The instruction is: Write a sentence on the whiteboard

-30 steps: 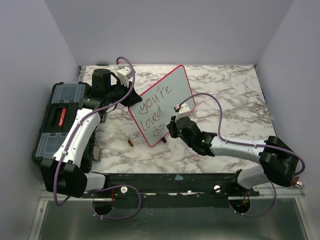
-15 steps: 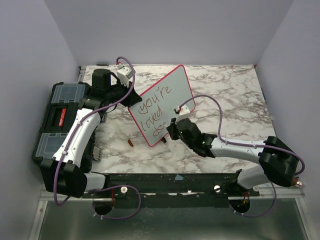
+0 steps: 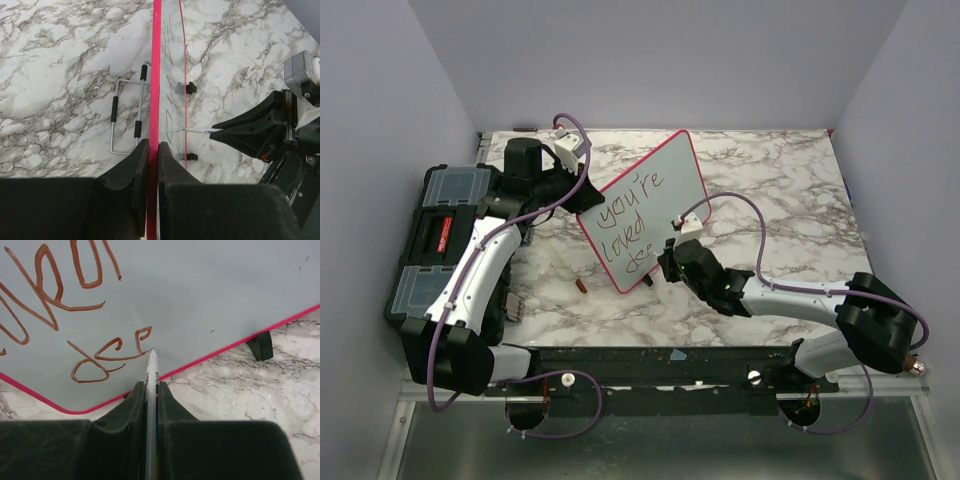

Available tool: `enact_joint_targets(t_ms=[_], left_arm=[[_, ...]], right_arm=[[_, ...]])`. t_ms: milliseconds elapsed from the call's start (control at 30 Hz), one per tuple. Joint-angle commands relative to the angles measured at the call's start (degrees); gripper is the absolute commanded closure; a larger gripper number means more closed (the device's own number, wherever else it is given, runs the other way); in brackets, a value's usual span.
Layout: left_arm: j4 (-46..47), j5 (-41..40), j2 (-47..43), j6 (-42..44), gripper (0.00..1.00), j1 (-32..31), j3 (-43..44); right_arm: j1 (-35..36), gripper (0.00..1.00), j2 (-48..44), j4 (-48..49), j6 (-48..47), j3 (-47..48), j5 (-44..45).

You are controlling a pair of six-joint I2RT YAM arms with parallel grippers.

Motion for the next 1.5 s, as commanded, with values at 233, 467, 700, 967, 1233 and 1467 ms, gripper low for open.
enact_joint_targets(t_ms=[233,467,700,967,1233,1467], left_arm=[[-1.2,-1.6,0.4,3.1,1.00,-0.4,0.6],[-1.3,-1.7,0.2,3.1,1.00,-0.4,0.6],[-1.3,-1.5,0.0,3.1,1.00,-0.5,0.6],[-1.1,-1.5,-0.3,3.0,1.00,-0.5,0.4],[-1.1,-1.5,-0.4,3.0,1.00,-0.5,0.5],[-1.1,-1.5,-0.7,3.0,1.00,-0.5,0.5]], right_arm=[[0.0,0.99,-1.5,-3.1,-2.4,4.3,6.8],[0.0,0.99,-5.1,-4.0,-1.9,2.3,6.3],[-0.1,0.99,-4.9,-2.8,-1.0,1.2,6.3],[-0.1,0.99,-2.3,-1.2,-0.6,2.5,6.9],[-0.2,0.99,-0.6,-0.5,-0.8,4.3,7.5],[-0.2,0.99,0.1,-0.5,-1.5,5.6,8.0]])
